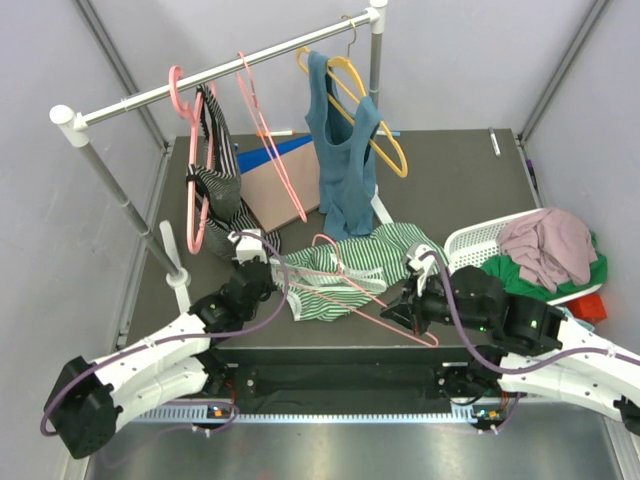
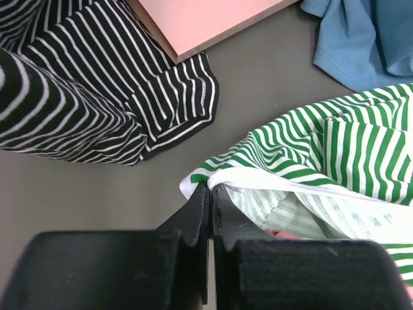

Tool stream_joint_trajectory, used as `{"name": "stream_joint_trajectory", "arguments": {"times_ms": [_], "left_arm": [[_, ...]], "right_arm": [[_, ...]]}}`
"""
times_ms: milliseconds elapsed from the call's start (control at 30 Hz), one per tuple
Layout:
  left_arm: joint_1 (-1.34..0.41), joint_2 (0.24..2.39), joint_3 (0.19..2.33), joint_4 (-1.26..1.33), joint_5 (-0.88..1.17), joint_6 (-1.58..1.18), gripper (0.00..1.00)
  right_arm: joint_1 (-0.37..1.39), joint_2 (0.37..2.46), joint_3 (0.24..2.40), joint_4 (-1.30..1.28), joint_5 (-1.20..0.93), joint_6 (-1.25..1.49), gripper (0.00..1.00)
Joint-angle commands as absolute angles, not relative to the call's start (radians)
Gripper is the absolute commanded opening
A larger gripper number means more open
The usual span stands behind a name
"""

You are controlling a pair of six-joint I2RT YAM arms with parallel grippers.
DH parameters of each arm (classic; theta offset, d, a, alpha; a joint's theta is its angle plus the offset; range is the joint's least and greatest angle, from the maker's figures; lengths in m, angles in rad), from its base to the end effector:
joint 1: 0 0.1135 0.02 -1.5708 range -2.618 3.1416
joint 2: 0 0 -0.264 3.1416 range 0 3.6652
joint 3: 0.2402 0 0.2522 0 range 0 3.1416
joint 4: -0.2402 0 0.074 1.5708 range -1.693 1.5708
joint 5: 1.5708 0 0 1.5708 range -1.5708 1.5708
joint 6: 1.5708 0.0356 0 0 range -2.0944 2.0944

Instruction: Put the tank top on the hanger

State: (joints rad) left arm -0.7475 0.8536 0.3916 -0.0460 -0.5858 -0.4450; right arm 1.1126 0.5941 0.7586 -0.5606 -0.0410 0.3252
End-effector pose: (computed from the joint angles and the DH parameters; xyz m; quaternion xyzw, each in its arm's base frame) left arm 0.1476 -0.1100 0.2066 -0.0203 0.8380 -0.0665 0.5412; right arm 0.0580 0.1210 0.3183 -0.3297 0.7642 0.3777 0.4057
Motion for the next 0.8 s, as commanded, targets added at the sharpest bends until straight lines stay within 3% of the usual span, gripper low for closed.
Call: {"name": "stream_joint_trajectory", "arguments": {"times_ms": [0, 767], "left_arm": [[-0.744, 0.835, 0.436, -0.028, -0.614, -0.411, 0.00], [-0.744, 0.677, 0.403, 0.055, -0.281, -0.261, 0.00]], "right_arm": [[1.123, 0.617, 0.736, -0.463, -0.054, 0.334, 0.00], [1.123, 0.681, 0.660, -0.308, -0.035, 0.285, 0.00]]}}
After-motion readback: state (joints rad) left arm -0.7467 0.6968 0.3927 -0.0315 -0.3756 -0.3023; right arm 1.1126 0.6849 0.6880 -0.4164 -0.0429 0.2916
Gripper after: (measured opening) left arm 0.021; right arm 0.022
